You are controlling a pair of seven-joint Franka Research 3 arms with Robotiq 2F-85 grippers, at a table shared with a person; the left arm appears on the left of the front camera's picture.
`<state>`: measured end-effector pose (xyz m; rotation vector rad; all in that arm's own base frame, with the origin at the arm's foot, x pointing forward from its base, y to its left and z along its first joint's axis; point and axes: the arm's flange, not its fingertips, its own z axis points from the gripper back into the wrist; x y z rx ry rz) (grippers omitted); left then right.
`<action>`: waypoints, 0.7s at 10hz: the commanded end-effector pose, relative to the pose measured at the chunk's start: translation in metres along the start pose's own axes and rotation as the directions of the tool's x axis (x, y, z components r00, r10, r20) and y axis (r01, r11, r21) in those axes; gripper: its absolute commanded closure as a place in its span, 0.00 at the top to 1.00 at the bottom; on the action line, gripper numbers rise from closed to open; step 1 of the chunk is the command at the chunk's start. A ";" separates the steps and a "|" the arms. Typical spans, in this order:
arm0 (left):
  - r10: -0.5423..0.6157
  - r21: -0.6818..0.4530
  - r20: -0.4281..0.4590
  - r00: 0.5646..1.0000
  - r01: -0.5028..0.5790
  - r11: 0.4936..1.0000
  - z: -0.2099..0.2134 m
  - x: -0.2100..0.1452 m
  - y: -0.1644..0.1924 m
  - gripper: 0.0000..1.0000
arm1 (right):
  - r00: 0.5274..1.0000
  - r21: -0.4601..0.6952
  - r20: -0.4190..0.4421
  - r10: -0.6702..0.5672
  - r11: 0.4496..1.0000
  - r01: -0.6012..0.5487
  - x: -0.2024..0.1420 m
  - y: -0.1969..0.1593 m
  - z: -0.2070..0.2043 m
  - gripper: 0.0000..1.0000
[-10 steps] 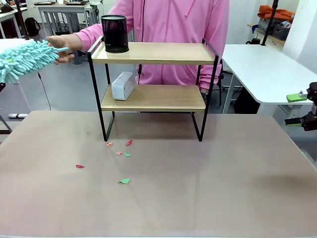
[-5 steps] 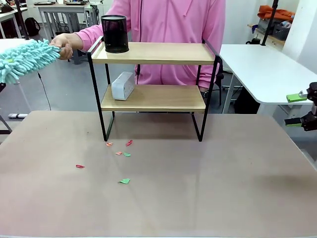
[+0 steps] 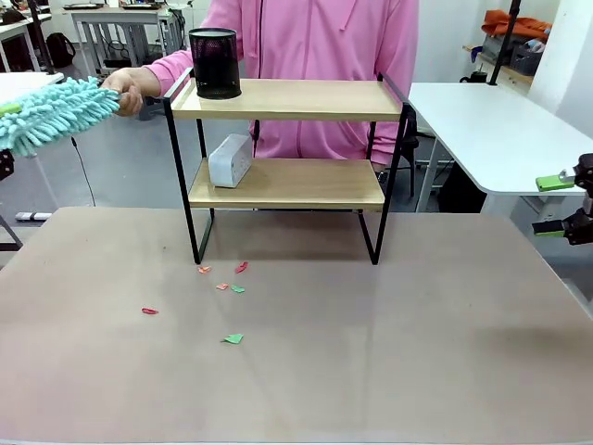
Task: Clean the shelf.
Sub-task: Hand the Duster back to the human.
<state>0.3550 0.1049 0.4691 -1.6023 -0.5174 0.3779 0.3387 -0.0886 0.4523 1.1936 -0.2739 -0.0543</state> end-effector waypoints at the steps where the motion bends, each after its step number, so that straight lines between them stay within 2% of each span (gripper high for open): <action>1: -0.021 0.009 -0.042 0.999 0.021 1.000 -0.001 -0.010 0.008 1.00 | 1.000 0.008 -0.003 -0.001 1.000 0.001 0.000 0.002 0.001 1.00; 2: -0.009 -0.025 -0.107 0.994 0.006 1.000 -0.006 -0.012 0.016 0.98 | 1.000 0.008 -0.003 -0.001 1.000 0.001 0.000 0.002 0.001 1.00; 4: 0.010 -0.011 -0.209 0.978 -0.012 1.000 -0.025 -0.012 0.040 1.00 | 1.000 0.008 -0.003 -0.001 1.000 0.001 0.000 0.002 0.001 1.00; 5: 0.009 0.012 -0.295 0.956 -0.006 1.000 -0.039 -0.008 0.058 1.00 | 1.000 0.008 -0.003 -0.001 1.000 0.001 0.000 0.002 0.001 1.00; 7: 0.032 0.076 -0.380 0.925 -0.003 0.997 -0.049 0.006 0.092 1.00 | 1.000 0.008 -0.003 -0.001 1.000 0.001 0.000 0.002 0.001 1.00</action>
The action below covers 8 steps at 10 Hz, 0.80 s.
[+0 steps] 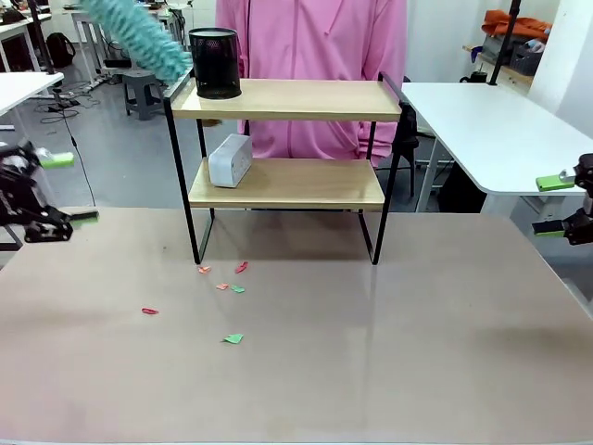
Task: Clean the shelf.
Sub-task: Hand the Duster back to the human.
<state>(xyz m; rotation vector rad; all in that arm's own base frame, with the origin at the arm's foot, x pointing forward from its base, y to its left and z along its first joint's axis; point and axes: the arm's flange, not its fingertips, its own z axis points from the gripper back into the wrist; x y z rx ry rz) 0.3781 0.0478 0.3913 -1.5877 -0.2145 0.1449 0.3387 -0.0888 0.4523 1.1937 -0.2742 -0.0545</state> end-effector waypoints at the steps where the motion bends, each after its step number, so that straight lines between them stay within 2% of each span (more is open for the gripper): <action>1: -0.004 0.076 -0.062 0.998 0.008 0.997 0.013 0.026 0.022 1.00 | 1.000 0.008 -0.003 -0.001 1.000 0.001 0.000 0.002 0.001 1.00; 2: 0.050 0.001 -0.056 0.997 -0.050 0.999 0.015 0.030 0.031 1.00 | 1.000 0.008 -0.003 -0.001 1.000 0.001 0.000 0.002 0.001 1.00; 3: 0.014 0.036 -0.037 0.999 -0.013 0.999 0.000 0.009 0.018 1.00 | 1.000 0.008 -0.003 -0.001 1.000 0.001 0.000 0.002 0.001 1.00; 8: 0.014 0.036 -0.037 0.999 -0.013 0.999 0.000 0.009 0.018 1.00 | 1.000 0.008 -0.003 -0.001 1.000 0.001 0.000 0.002 0.001 1.00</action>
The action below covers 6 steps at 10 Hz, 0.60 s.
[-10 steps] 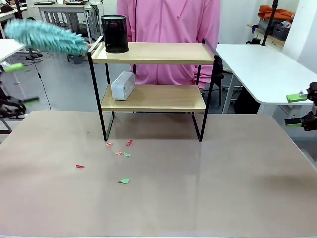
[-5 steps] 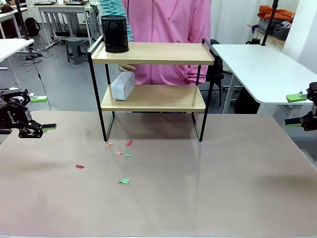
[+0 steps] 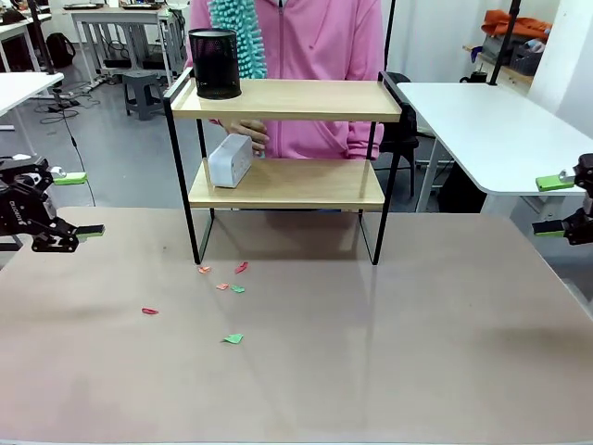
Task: Clean the shelf.
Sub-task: Hand the Duster back to the human.
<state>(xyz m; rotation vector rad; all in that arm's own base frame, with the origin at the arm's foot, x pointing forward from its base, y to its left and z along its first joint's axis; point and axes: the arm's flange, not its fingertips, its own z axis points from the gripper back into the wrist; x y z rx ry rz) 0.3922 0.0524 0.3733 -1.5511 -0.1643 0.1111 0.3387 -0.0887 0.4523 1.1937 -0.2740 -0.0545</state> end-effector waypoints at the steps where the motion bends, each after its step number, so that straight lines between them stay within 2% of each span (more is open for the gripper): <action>1: 0.007 -0.004 0.016 1.000 -0.007 1.000 -0.002 -0.005 0.000 1.00 | 1.000 0.008 -0.003 -0.001 1.000 0.001 0.000 0.002 0.001 1.00; 6: 0.007 -0.004 0.016 1.000 -0.007 1.000 -0.002 -0.005 0.000 1.00 | 1.000 0.008 -0.003 -0.001 1.000 0.001 0.000 0.002 0.001 1.00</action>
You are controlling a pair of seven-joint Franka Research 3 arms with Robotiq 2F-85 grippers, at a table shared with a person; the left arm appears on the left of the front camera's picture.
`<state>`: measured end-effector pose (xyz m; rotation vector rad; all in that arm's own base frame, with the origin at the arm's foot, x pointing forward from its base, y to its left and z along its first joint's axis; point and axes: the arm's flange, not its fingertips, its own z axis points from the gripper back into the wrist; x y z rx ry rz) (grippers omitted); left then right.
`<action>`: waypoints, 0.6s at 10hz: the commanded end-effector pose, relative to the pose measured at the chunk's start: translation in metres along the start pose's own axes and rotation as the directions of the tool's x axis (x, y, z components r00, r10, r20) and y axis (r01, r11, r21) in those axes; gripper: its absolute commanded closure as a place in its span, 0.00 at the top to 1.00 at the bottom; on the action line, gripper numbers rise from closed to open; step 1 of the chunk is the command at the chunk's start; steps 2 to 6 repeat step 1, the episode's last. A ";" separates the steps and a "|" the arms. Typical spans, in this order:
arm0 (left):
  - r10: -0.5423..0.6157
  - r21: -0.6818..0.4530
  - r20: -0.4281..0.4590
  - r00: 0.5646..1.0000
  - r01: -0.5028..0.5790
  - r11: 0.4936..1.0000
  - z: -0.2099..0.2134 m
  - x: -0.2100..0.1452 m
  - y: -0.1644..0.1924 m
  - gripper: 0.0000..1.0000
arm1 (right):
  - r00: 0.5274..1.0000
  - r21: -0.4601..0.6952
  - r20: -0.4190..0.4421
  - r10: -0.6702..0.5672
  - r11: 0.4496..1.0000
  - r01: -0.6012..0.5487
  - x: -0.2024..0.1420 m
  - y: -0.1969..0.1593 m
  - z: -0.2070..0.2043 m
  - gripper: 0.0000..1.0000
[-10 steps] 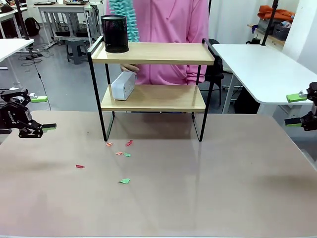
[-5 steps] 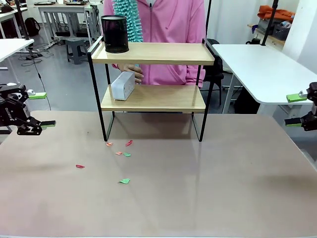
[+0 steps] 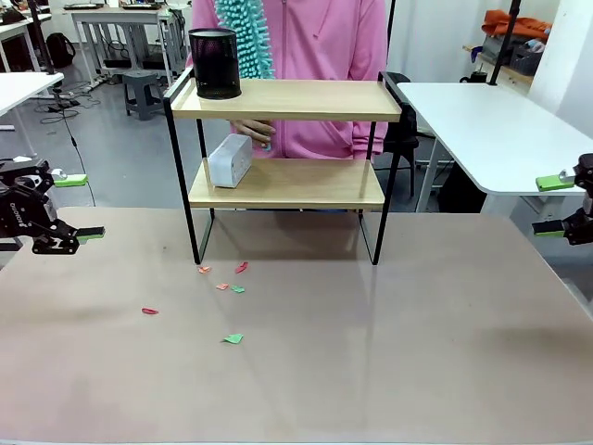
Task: Clean the shelf.
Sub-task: Hand the Duster back to the human.
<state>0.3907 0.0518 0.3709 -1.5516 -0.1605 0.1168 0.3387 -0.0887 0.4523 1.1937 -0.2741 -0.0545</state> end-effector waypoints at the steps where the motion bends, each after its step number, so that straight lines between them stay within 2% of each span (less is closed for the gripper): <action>1: 0.001 -0.004 0.014 1.000 -0.001 1.000 -0.001 -0.003 -0.003 1.00 | 1.000 0.008 -0.003 -0.001 1.000 0.001 0.000 0.002 0.001 1.00; 6: 0.001 -0.004 0.014 1.000 -0.001 1.000 -0.001 -0.003 -0.003 1.00 | 1.000 0.008 -0.003 -0.001 1.000 0.001 0.000 0.002 0.001 1.00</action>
